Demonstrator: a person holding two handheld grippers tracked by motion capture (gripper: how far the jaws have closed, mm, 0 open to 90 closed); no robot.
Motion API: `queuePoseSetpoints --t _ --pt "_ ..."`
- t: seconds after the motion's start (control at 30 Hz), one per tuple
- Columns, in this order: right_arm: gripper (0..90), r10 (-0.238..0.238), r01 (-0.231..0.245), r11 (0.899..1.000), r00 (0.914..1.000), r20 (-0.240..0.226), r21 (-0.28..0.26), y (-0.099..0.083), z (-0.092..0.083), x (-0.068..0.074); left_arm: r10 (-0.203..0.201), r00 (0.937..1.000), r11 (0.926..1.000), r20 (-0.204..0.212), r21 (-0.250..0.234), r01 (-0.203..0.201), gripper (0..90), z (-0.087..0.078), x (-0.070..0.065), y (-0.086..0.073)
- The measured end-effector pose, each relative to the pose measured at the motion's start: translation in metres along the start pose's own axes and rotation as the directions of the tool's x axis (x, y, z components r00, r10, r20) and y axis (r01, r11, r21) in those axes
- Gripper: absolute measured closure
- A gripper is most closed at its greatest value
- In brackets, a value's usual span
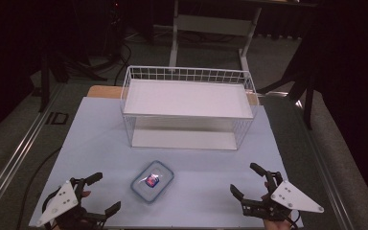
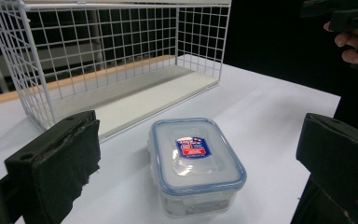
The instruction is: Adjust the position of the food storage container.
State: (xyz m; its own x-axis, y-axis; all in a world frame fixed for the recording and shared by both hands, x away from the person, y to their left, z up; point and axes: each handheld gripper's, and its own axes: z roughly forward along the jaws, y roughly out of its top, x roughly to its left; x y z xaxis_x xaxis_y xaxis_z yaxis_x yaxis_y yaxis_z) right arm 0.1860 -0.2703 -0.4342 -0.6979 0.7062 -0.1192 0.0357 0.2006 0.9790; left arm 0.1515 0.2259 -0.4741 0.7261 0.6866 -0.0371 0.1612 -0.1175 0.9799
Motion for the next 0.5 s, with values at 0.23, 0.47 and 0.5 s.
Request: queuePoseSetpoints --t 0.23,0.47,0.5 --pt "12.9 0.011 -0.010 0.999 0.9996 0.025 -0.030 0.004 -0.003 -0.001 -0.034 0.9994 0.9993 -0.012 0.015 0.034 0.6 -0.005 0.001 0.012" --pt "12.9 0.013 -0.012 0.999 0.9998 0.016 -0.040 0.005 -0.003 0.001 0.014 0.9999 0.9901 0.008 0.140 -0.015 0.8 0.002 -0.004 0.004" --pt "13.0 0.011 -0.010 0.999 0.9998 0.020 -0.038 0.005 -0.003 0.001 0.019 0.9997 0.9872 0.014 0.158 -0.021 2.5 0.002 -0.005 0.001"
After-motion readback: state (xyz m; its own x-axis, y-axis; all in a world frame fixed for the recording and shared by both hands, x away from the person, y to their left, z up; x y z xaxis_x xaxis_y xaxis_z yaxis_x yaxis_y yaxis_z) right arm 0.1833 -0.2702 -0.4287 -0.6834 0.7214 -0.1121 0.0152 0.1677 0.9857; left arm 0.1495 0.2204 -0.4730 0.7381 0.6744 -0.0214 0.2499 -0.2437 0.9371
